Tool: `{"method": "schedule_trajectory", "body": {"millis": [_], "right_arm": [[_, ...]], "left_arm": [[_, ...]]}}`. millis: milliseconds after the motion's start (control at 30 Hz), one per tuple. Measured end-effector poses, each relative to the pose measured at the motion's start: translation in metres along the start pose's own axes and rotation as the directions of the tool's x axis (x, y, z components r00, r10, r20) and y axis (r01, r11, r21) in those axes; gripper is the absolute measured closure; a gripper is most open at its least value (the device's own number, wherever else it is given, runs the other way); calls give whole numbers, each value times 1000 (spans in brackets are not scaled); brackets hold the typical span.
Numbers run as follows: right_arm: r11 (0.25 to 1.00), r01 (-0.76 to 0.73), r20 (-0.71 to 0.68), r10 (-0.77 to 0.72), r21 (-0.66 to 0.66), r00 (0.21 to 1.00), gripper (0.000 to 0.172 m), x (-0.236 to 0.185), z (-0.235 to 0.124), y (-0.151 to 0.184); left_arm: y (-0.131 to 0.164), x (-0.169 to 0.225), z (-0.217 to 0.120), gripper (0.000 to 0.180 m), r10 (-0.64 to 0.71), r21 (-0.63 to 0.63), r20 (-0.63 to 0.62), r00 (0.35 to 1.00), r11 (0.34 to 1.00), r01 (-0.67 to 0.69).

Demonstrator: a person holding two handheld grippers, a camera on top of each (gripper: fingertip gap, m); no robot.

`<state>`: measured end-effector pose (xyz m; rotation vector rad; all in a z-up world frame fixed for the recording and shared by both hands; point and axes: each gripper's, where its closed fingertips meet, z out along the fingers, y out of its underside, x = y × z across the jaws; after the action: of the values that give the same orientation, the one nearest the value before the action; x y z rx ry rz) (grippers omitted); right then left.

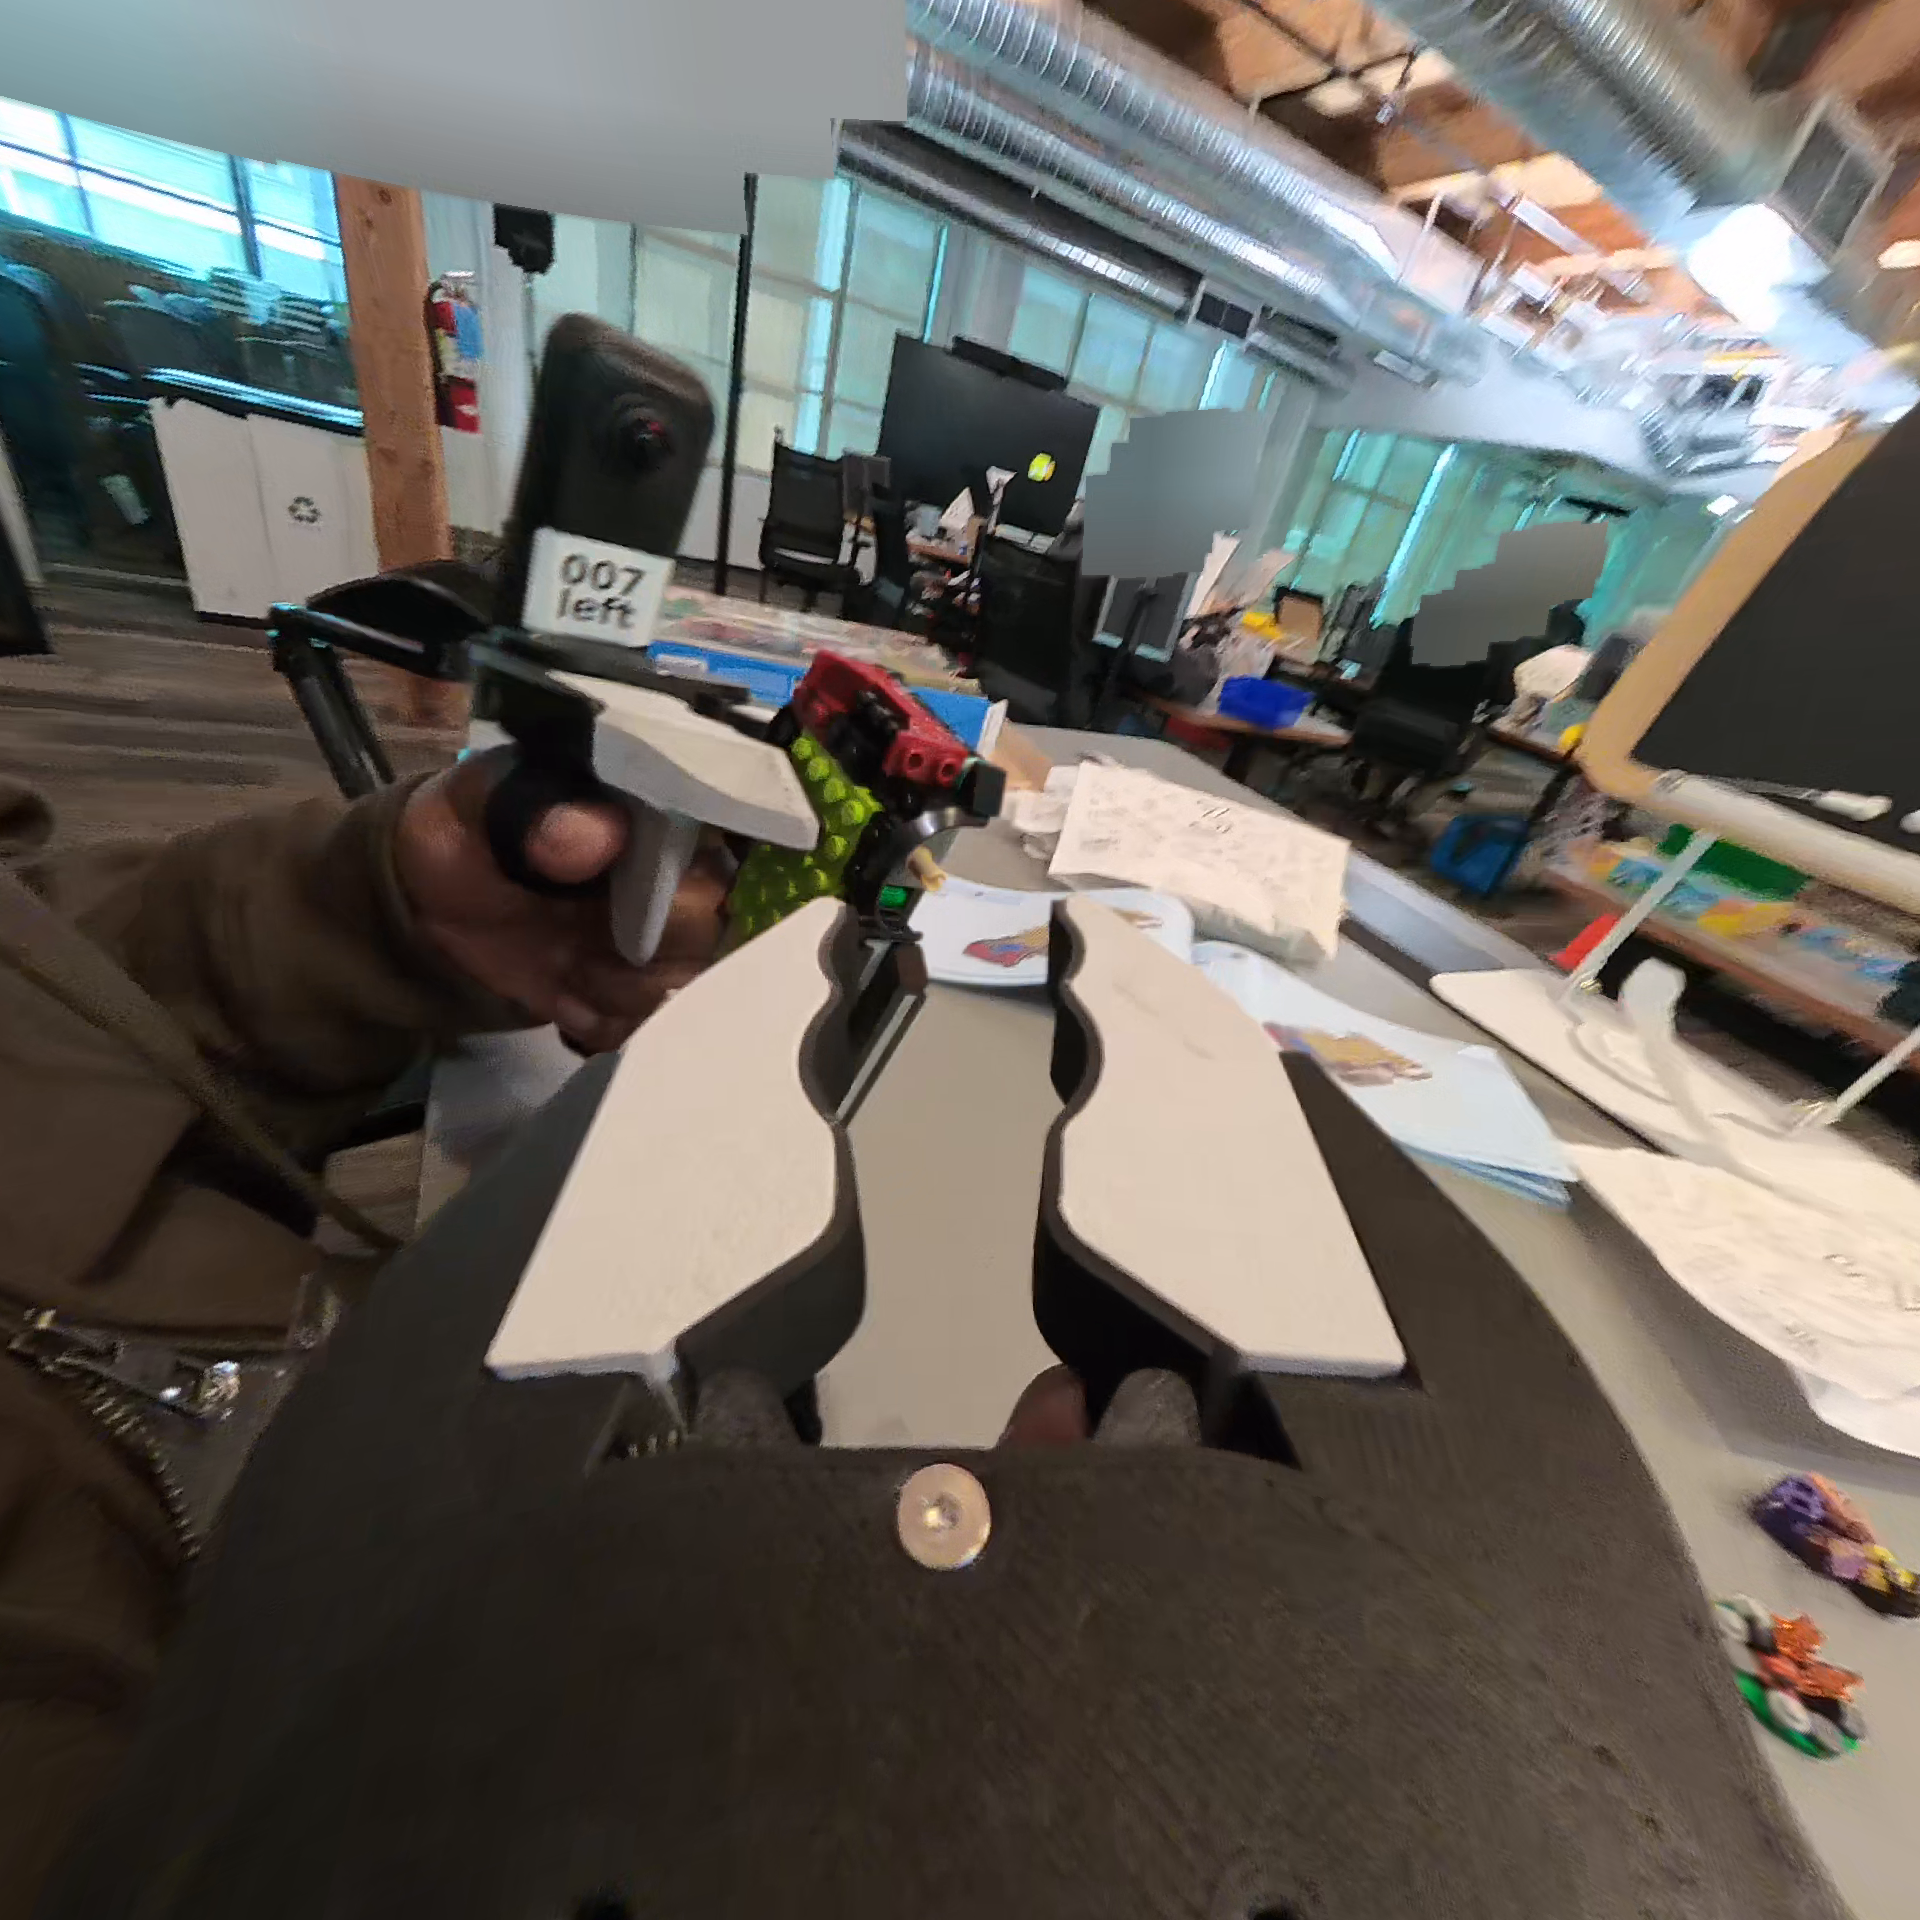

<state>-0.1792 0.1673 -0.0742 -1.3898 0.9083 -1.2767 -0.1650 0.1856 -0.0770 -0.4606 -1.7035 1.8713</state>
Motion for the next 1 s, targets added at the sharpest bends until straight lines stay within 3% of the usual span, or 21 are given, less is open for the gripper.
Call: {"method": "schedule_trajectory", "body": {"millis": [200,300,433,567,733,933,1000], "right_arm": [[977,-183,129,196,-111,972,117,15,10,16],[943,-291,154,315,-159,937,119,23,14,25],[902,-340,76,371,-267,925,126,34,19,55],[852,-380,30,418,-361,908,137,34,19,80],[817,-388,1,430,-427,903,139,32,18,98],[823,-349,4,393,-448,920,139,29,15,100],[831,-312,9,356,-461,935,138,28,14,101]], "left_arm": [[15,-18,15,152,-314,-156,-104,944,942,296],[28,-31,22,152,-454,-202,-104,885,881,429],[56,-41,29,150,-568,-274,-56,821,799,535],[81,-56,29,145,-549,-335,94,830,768,546],[98,-68,24,136,-434,-408,224,873,772,488],[100,-84,15,96,-249,-443,334,909,810,385],[102,-84,11,92,-204,-472,332,921,809,350]]}}
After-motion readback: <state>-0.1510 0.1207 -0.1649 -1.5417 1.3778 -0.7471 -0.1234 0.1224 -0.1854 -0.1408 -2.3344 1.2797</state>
